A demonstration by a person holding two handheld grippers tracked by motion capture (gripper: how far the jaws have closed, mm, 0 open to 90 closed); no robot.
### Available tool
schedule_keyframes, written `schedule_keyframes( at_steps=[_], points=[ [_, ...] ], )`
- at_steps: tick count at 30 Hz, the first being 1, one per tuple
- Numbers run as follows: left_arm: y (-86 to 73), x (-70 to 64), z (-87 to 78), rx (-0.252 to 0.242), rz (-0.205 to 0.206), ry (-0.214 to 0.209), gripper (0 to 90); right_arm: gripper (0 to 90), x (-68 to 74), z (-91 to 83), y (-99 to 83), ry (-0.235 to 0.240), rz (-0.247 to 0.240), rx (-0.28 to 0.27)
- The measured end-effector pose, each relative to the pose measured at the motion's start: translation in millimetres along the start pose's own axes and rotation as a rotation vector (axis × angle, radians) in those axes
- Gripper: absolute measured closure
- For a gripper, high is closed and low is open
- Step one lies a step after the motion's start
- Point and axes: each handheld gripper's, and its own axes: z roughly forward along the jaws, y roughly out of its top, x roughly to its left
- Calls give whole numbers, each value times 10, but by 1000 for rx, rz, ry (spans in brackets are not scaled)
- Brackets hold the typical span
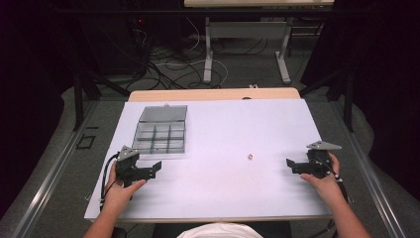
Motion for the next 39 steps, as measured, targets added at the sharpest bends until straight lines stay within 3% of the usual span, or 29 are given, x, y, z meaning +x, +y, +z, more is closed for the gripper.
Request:
schedule_keyframes(
  at_steps=[4, 13, 24, 38, 39],
  points=[
    [6, -48, -6, 8, 21, 4, 2, 0, 83, -104, 16, 7, 43, -27],
    [9, -158, 3, 11, 55, -8, 3, 0, 192, -280, -26, 14, 22, -65],
    [9, -231, 15, 17, 96, 10, 9, 0, 202, -266, -29, 20, 29, -74],
    [1, -364, 45, 39, 114, -14, 23, 0, 235, -213, -19, 21, 7, -76],
    [5, -385, 53, 46, 130, -12, 24, 0, 239, -207, -20, 22, 8, -80]
  ],
)
